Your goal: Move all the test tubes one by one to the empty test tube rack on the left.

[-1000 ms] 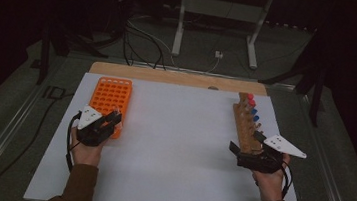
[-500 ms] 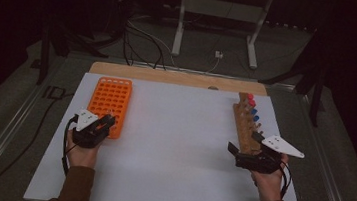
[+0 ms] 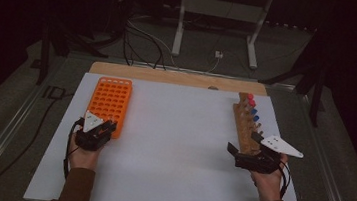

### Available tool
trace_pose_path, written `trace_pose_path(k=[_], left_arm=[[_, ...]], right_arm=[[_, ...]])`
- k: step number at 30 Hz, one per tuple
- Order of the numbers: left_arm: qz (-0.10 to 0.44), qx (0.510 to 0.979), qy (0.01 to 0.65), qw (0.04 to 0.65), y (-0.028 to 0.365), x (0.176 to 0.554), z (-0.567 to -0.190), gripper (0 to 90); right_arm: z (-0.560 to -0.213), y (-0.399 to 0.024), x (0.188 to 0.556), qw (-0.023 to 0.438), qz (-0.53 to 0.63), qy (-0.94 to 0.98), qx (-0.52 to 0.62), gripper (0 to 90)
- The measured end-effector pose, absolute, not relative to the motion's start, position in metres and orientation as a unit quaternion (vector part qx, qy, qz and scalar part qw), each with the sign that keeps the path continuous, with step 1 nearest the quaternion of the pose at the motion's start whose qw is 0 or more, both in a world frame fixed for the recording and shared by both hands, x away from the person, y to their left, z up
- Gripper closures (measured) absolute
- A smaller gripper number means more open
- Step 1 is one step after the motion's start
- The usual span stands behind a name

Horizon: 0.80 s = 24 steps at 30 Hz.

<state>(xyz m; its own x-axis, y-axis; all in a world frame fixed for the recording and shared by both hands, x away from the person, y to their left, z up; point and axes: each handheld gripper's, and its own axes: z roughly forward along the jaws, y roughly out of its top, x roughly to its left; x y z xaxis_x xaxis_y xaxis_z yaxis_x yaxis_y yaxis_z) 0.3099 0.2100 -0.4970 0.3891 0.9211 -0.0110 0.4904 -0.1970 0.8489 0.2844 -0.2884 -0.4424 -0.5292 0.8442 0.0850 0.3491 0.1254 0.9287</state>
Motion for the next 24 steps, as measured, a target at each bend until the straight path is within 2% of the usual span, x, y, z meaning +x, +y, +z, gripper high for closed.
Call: trace_pose_path(k=[5, 7, 8, 12, 13, 16, 18, 20, 24], left_arm=[[0.256, 0.718, 0.496, 0.416, 0.212, 0.31, -0.499, 73.8], [0.251, 0.696, 0.507, 0.441, 0.217, 0.308, -0.497, 60.3], [0.251, 0.696, 0.507, 0.441, 0.217, 0.308, -0.497, 57.1], [0.244, 0.668, 0.518, 0.476, 0.227, 0.302, -0.491, 53.3], [0.245, 0.661, 0.522, 0.48, 0.229, 0.3, -0.489, 48.3], [0.238, 0.647, 0.524, 0.5, 0.233, 0.297, -0.486, 46.0], [0.236, 0.639, 0.527, 0.508, 0.234, 0.296, -0.483, 39.1], [0.239, 0.634, 0.528, 0.512, 0.232, 0.294, -0.479, 30.1], [0.244, 0.633, 0.531, 0.508, 0.23, 0.292, -0.476, 15.9]], right_arm=[[-0.441, -0.29, 0.285, 0.244, 0.51, 0.71, 0.421, 0.0], [-0.441, -0.292, 0.286, 0.251, 0.501, 0.713, 0.422, 0.0], [-0.441, -0.292, 0.286, 0.251, 0.501, 0.713, 0.422, 0.0], [-0.44, -0.297, 0.289, 0.26, 0.493, 0.712, 0.427, 0.9], [-0.44, -0.302, 0.292, 0.262, 0.488, 0.711, 0.433, 1.9], [-0.44, -0.306, 0.295, 0.263, 0.484, 0.708, 0.442, 1.9], [-0.441, -0.31, 0.299, 0.268, 0.478, 0.707, 0.447, 2.3], [-0.442, -0.316, 0.305, 0.276, 0.463, 0.706, 0.459, 6.9], [-0.444, -0.323, 0.318, 0.269, 0.449, 0.707, 0.475, 23.0]])
